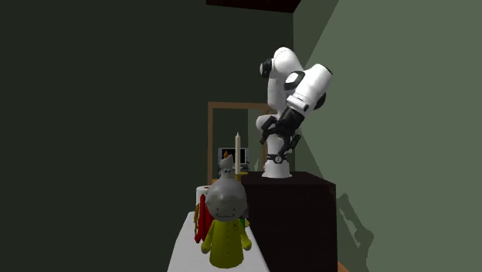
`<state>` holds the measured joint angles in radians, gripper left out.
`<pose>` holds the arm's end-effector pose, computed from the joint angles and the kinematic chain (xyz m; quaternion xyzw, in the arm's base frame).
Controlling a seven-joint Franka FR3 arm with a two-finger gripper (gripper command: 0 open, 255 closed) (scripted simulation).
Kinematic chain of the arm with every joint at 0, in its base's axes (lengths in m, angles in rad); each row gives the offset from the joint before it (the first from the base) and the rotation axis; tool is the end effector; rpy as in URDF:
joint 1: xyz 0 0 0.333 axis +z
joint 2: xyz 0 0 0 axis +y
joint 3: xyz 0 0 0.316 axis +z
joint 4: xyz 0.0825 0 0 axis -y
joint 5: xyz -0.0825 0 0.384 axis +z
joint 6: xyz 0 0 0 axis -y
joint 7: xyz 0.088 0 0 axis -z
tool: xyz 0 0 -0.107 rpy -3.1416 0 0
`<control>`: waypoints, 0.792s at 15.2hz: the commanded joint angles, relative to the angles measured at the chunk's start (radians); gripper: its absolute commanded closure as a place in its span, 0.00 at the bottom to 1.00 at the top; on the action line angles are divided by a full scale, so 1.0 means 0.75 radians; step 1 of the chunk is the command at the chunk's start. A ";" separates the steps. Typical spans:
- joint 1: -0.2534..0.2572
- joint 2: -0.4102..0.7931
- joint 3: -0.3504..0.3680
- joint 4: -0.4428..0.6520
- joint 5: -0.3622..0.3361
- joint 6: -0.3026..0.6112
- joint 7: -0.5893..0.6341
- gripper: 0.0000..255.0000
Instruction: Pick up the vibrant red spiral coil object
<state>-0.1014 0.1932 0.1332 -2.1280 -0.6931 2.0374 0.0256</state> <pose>0.5429 -0.0192 0.3078 0.9343 0.1974 -0.1224 0.2704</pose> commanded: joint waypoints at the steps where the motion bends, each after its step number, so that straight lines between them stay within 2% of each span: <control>1: 0.002 0.114 -0.020 0.078 -0.084 -0.008 0.013 0.00; 6: 0.023 0.375 -0.082 0.266 -0.257 -0.033 0.031 0.00; 12: 0.050 0.691 -0.168 0.537 -0.420 -0.072 0.008 0.00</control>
<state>-0.0688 0.6740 0.0176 -1.7562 -0.9880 1.9899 0.0332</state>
